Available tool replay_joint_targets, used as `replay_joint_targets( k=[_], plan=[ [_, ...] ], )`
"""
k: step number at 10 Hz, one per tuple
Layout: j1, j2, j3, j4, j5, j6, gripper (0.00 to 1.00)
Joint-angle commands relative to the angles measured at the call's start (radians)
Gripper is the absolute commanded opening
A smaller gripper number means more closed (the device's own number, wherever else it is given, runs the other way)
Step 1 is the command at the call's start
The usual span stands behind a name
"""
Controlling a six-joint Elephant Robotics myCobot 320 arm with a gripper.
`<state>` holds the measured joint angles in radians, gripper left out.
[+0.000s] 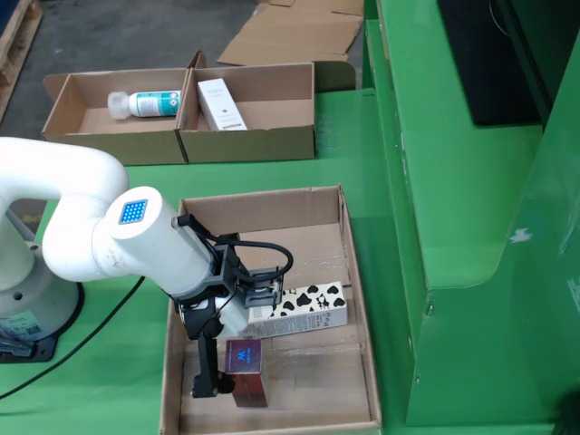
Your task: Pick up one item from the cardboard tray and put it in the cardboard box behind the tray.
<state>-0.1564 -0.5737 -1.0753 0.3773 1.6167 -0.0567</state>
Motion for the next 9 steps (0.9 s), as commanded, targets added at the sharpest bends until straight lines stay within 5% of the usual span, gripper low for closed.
replay_joint_targets(
  k=[1, 9],
  plan=[
    [-0.012, 0.022, 0.019, 0.022, 0.010, -0.006, 1.00],
    [-0.016, 0.014, 0.023, 0.027, 0.013, -0.011, 1.00]
  ],
)
